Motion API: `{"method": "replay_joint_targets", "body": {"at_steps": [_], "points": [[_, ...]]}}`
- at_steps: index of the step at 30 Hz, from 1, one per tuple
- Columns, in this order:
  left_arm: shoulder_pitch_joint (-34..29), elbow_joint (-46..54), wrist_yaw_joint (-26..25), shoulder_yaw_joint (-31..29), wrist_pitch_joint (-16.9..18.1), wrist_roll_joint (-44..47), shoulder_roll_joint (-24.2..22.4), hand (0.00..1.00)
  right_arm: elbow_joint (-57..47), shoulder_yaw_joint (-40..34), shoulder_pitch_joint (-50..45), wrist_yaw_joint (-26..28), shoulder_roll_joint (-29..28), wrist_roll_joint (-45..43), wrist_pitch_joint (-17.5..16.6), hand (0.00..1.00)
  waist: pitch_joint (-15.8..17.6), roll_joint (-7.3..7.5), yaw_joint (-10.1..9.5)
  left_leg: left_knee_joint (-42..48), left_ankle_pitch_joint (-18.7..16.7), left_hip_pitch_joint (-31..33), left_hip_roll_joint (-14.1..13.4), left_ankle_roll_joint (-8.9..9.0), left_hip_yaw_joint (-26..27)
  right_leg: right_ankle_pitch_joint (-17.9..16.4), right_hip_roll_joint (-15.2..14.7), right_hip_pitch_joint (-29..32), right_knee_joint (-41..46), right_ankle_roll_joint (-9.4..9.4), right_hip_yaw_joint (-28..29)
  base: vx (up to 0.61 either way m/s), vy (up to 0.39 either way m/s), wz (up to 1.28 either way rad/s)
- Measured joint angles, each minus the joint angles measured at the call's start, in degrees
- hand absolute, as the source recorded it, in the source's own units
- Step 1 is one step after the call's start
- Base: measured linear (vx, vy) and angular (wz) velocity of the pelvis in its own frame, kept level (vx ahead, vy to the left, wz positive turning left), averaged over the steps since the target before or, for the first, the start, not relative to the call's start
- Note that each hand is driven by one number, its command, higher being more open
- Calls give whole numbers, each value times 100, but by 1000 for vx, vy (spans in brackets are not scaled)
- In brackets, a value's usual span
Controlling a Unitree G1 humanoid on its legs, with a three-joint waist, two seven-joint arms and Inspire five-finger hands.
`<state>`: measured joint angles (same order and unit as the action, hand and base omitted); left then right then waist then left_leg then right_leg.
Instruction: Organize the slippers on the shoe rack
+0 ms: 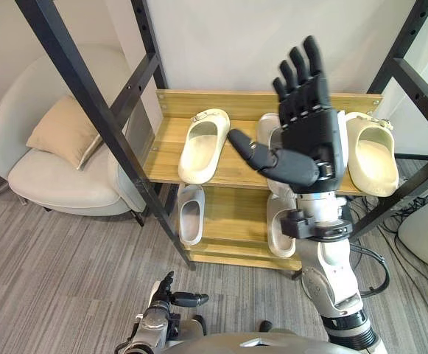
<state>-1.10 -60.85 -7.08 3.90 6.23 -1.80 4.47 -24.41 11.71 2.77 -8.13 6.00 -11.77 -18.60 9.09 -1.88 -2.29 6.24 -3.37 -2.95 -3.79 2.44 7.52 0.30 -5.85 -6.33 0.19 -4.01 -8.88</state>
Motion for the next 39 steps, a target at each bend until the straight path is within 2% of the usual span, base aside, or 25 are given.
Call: {"method": "replay_joint_targets", "body": {"at_steps": [2, 7, 19, 22, 32, 39], "points": [[-15, 9, 0, 1, 0, -2, -18, 100, -54, -220, 0, -207, 2, 469, -6, 100, -17, -25, 8, -18, 2, -1, 3, -2, 0, 0, 0, 1, -12, 0, 0, 0, 0, 0], [-58, 91, 7, -1, 0, -4, -28, 100, -92, -733, 2, -477, 64, 1019, -1, 100, -30, -39, 8, -51, 8, -2, 9, -11, -5, 0, 3, -3, -46, -1, -6, 0, 0, 0], [-145, 124, 145, -65, 0, -7, 8, 100, -44, -1761, 36, -1086, 816, 2729, 388, 100, -75, 40, 112, -145, 11, -29, 18, -15, -26, -2, 10, -35, -132, -4, -28, 0, 0, 0], [-182, 160, 153, -67, 0, -13, 42, 100, 109, -1843, 43, -1142, 847, 2911, 474, 100, -117, 109, 129, -183, 14, -26, 21, -15, -21, -5, 12, -9, -136, -5, -19, 0, 0, 0], [-200, 192, 257, -72, 1, -57, 85, 100, 645, -1807, 46, -1138, 1361, 3427, 668, 100, -152, 194, 128, -275, 18, -6, 64, -18, -24, -18, -5, 43, -170, -21, -9, 0, 0, 0], [-185, 207, 266, -69, 3, -55, 129, 100, 1438, -1390, 46, -932, 1720, 3428, 828, 100, -137, 267, 125, -300, 24, 115, 90, -31, -120, 0, -8, 124, -242, -40, -47, 14, -2, 2]]}}
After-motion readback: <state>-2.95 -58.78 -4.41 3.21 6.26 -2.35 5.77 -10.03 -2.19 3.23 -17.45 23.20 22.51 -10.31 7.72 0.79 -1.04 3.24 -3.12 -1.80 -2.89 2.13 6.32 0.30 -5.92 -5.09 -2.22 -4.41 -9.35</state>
